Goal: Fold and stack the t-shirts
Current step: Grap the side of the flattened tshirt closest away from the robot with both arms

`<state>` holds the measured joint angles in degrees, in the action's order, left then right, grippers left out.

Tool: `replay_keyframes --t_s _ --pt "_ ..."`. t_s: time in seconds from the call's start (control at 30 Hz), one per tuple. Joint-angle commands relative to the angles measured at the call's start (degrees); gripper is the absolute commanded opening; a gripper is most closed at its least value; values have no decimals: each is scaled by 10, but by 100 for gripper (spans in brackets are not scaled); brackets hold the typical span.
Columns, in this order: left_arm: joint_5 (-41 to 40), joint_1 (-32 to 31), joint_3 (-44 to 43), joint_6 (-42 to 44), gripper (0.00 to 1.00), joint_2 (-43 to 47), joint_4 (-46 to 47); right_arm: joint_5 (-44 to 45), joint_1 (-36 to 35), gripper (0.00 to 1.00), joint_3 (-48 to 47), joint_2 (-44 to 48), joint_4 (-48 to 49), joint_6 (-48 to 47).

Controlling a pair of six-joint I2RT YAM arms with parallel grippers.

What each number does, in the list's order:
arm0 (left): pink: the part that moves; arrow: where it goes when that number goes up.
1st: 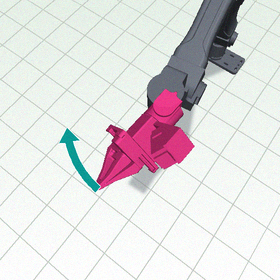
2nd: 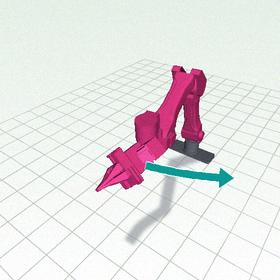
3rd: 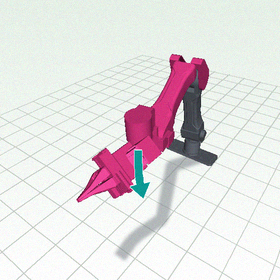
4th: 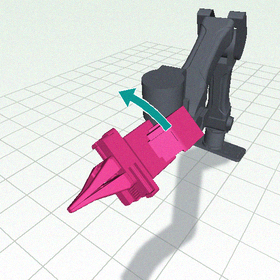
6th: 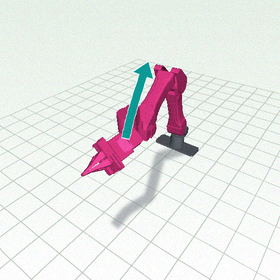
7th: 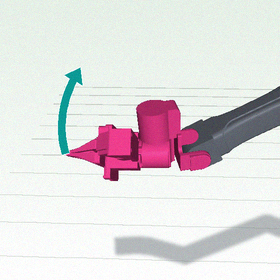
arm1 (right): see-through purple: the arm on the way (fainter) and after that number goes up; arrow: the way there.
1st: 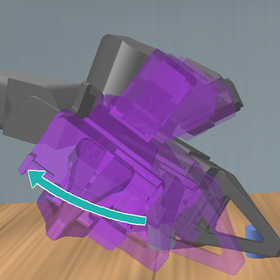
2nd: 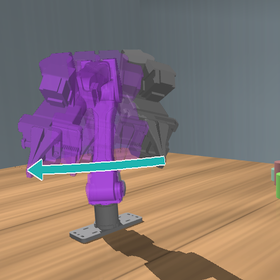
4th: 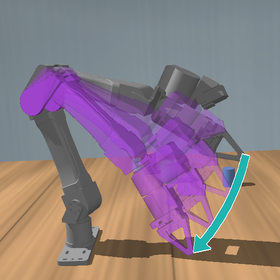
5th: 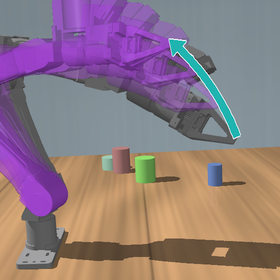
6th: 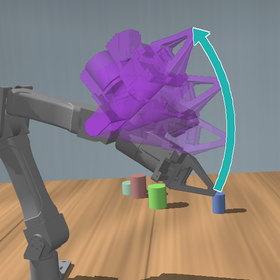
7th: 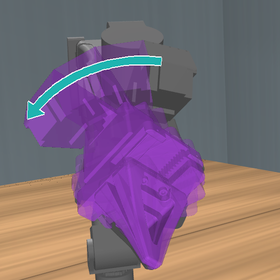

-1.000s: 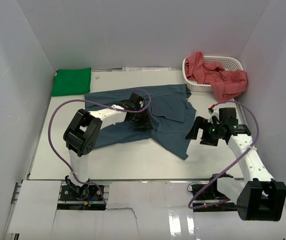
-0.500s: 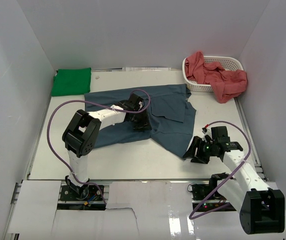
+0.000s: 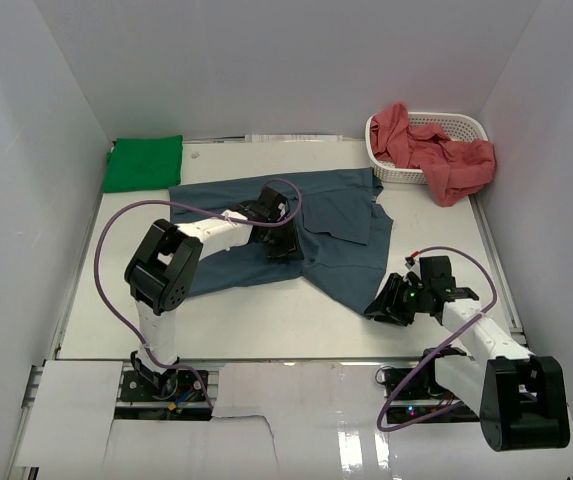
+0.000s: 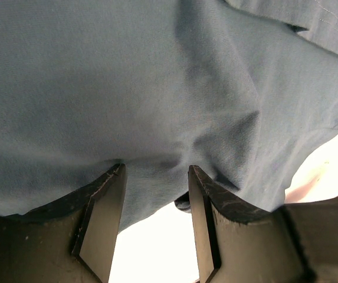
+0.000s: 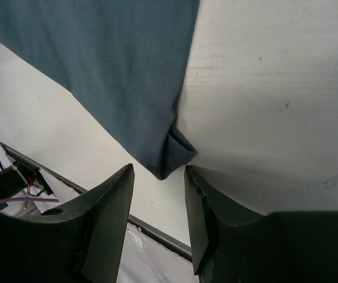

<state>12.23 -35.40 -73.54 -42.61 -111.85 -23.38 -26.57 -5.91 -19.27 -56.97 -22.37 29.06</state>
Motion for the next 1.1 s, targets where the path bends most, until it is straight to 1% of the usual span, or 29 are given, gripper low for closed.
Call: replay_keyframes --t_s 0.0,0.17,0.23,0.27,0.3,0.37,0.5,0.63,0.67,0.7,0.87,0.93,0.97,1.07 --pt "-24 -3 4 13 57 23 -20 13 -2 47 15 -23 51 6" --pt "-26 -2 0 14 57 19 -24 7 -2 45 28 -48 79 9" --pt "-26 -2 -1 14 57 17 -25 5 -2 38 33 -61 93 13" --pt "-26 -2 -3 15 57 17 -26 -3 -2 34 36 -65 97 15" --pt "-26 -2 -3 15 58 16 -27 -6 -2 22 36 -70 101 15" --pt "-29 -2 -4 15 57 16 -28 -18 -2 8 36 -70 99 21" --pt "-31 -2 -2 15 57 17 -30 -45 -2 8 19 -50 77 35" --pt "-32 -2 -2 15 57 17 -30 -109 -2 8 7 -38 62 90" --pt "-32 -2 -2 15 57 18 -31 -130 -2 8 4 -38 54 118" --pt "-34 -2 -1 15 57 19 -32 -137 -2 8 -11 -43 44 125" --pt "-37 -2 1 15 57 24 -34 -152 -1 8 -74 -78 -61 153" --pt "-40 -2 3 15 57 26 -36 -168 11 8 -84 -87 -75 176" --pt "-41 -2 3 15 57 28 -36 -194 15 8 -82 -89 -72 184" --pt "-41 -1 4 15 57 30 -38 -209 59 8 -87 -86 -70 208"
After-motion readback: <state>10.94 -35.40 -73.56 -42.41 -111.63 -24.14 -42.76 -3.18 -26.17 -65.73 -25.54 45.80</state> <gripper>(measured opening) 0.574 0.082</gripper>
